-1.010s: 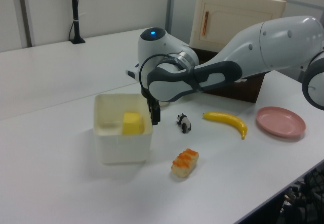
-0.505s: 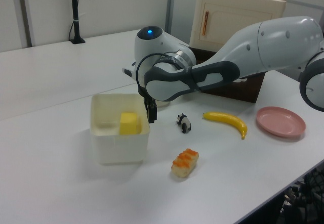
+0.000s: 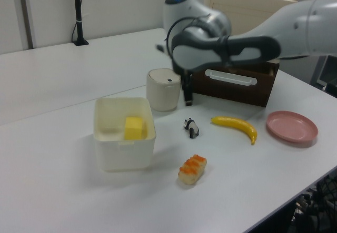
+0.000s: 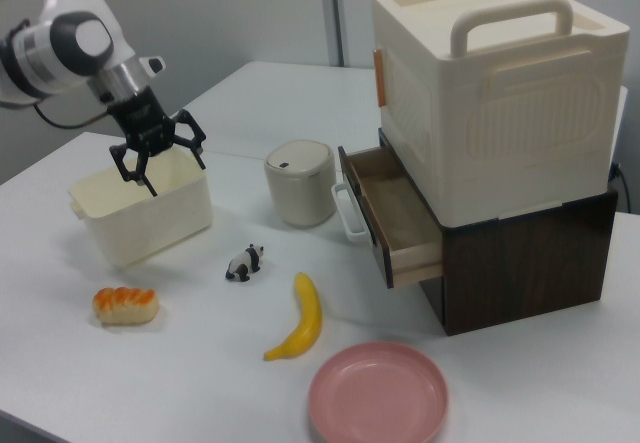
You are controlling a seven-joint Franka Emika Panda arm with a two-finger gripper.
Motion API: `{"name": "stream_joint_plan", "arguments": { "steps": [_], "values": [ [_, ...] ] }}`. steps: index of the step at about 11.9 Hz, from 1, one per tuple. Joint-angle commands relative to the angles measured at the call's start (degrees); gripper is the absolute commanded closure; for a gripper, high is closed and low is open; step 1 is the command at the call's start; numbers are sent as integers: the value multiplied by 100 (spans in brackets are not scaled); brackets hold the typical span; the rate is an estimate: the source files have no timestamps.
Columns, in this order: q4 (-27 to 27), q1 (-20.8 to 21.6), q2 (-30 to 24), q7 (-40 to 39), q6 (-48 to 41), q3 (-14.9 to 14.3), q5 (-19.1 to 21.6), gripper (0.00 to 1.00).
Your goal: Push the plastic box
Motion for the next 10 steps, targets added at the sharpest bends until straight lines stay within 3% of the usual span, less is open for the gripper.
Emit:
{"name": "stream_joint_plan", "arguments": {
  "steps": [1,4,7,10],
  "values": [
    [-229,-199,-666,350,-735,-1,292,0],
    [-535,-331,-1132,1710,-887,8,626,0],
    [-466,-585,-1133,3931,-878,-45,1372,0],
    [-247,-1068,-1099,4780,-878,-45,1489,0]
  ]
}}
